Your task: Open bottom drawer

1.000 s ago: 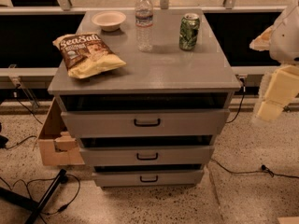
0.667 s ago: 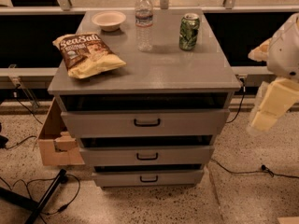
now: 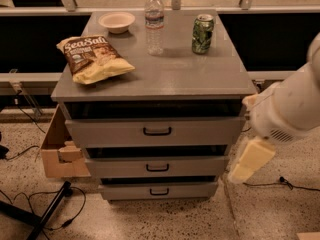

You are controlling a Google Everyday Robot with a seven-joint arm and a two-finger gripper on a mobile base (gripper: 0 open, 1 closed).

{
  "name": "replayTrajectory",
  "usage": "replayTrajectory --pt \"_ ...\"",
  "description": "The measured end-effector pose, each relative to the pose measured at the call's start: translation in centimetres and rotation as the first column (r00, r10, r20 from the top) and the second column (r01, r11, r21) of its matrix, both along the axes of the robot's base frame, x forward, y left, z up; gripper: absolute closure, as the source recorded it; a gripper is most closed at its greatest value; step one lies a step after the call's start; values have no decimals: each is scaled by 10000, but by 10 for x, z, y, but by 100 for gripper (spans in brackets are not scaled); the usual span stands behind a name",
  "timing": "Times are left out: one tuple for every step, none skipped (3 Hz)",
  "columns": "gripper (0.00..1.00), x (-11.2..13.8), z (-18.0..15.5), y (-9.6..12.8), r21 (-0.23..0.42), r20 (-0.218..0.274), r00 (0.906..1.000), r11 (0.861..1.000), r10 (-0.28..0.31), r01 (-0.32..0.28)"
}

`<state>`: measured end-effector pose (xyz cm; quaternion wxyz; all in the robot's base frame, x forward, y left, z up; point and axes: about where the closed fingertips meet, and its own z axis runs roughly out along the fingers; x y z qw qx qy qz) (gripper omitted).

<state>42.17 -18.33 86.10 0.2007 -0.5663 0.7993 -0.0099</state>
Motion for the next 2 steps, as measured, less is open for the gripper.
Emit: replayTrajectory --pt "0 2 -61 19 -643 154 9998 9978 -122 132" --pt "0 6 -132 31 -1259 304 9994 9918 -187 224"
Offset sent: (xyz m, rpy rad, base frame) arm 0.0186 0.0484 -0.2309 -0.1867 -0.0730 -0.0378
